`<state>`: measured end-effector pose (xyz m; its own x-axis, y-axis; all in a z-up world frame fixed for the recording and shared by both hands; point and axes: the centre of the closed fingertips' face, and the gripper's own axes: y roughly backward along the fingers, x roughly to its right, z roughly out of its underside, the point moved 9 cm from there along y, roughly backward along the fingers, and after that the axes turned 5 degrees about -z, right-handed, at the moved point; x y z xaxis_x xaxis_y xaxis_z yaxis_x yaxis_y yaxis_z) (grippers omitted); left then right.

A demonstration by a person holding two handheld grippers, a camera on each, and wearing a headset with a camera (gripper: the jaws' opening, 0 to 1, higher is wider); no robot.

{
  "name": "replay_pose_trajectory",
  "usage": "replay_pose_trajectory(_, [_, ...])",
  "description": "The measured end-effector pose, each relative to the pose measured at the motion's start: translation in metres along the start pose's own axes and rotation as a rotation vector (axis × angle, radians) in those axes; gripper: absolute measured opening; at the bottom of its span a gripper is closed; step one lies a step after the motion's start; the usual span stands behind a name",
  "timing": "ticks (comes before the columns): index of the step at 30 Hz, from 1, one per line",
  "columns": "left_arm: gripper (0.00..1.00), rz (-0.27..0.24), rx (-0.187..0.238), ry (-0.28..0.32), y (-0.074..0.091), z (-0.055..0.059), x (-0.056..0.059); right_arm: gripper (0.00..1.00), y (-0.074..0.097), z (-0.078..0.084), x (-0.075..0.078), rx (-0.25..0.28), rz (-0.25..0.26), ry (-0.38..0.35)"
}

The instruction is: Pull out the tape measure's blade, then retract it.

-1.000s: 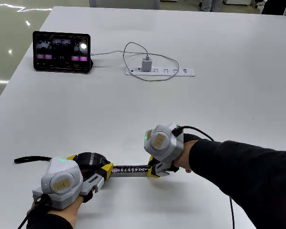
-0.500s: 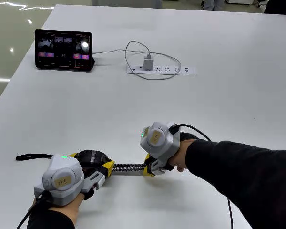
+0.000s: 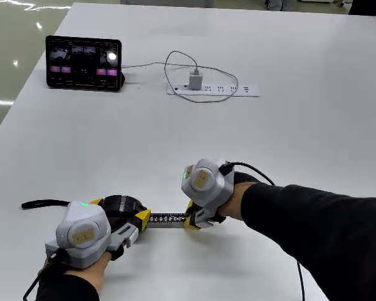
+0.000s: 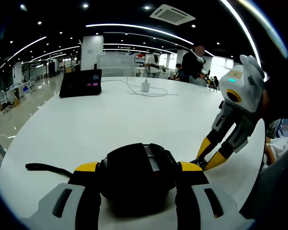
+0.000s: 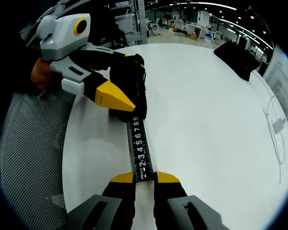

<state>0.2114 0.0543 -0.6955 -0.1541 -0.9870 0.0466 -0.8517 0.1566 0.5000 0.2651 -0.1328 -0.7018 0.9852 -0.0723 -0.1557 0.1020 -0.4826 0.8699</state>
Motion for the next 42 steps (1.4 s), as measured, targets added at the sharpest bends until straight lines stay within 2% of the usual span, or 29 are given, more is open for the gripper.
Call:
replay_pose_trajectory(5, [0.58,0.001,0.0,0.002,0.0,0.0,0.0,0.1,-0.002,-0.002,0.0,0.003,-0.003,0.004])
replay_pose_trajectory(9, [0.58,0.0,0.004,0.002,0.0,0.001,0.0,0.1,-0.002,-0.003,0.001,0.022,-0.019,0.015])
replay_pose_trajectory(13, [0.58,-0.002,0.004,0.0,0.0,0.001,0.0,0.1,-0.004,-0.005,0.001,0.051,-0.014,0.008])
replay_pose_trajectory(42, [0.58,-0.001,0.002,0.003,0.0,0.001,0.0,0.1,-0.017,-0.02,0.0,0.088,-0.016,0.015])
